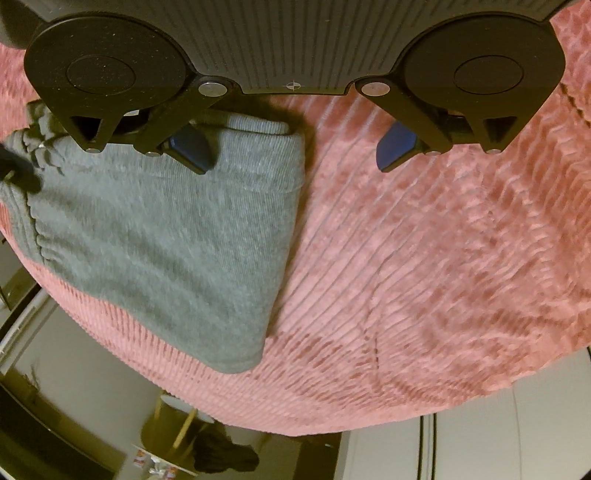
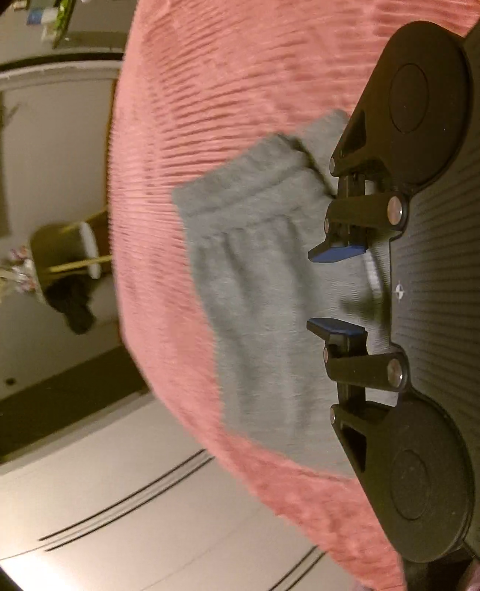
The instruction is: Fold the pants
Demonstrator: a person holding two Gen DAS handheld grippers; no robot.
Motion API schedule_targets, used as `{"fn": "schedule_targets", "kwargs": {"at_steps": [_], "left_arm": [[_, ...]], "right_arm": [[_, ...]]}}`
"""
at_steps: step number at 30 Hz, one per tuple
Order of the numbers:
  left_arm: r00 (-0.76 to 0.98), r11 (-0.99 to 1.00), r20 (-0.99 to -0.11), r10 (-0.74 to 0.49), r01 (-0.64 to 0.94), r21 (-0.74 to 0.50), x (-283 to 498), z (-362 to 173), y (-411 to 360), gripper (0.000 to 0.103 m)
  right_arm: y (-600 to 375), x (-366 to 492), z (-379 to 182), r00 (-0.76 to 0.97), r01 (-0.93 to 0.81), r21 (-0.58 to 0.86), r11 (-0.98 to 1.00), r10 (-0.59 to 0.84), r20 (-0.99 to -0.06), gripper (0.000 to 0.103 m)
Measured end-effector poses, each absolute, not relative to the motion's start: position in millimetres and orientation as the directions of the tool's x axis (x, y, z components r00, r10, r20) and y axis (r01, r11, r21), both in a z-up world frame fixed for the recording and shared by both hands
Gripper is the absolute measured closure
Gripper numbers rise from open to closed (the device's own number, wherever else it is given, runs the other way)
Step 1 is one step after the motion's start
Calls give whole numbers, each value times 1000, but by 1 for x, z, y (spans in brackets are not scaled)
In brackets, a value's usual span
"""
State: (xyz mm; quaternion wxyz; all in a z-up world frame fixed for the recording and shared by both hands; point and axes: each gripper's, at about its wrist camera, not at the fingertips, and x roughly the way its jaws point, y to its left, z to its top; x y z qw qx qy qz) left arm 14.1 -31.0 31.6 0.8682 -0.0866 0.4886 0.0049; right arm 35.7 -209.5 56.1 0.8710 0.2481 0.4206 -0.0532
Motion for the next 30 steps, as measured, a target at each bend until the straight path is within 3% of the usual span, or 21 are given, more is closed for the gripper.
{"fn": "schedule_targets", "kwargs": {"at_steps": [5, 10, 17, 26, 30], "left_arm": [[534, 983, -841, -86, -90, -158, 14, 34, -31, 3], [582, 974, -808, -91, -117, -194, 10, 44, -26, 3], [625, 942, -768, -139, -156, -297, 11, 48, -12, 3], [602, 977, -793, -96, -95, -190, 20, 33, -31, 3], [610, 981, -787, -92, -80, -176, 19, 32, -33, 3]], "right_arm": [[-201, 27, 29, 545, 265, 315, 911, 128, -828, 72], [-209, 29, 28, 525, 303, 354, 885, 154, -837, 71], [-223, 32, 68, 663, 272, 396, 877, 128, -738, 71], [-227, 121, 60, 677, 270, 268, 925, 15, -736, 71], [-229, 139, 19, 584, 258, 176, 950, -8, -812, 83]]}}
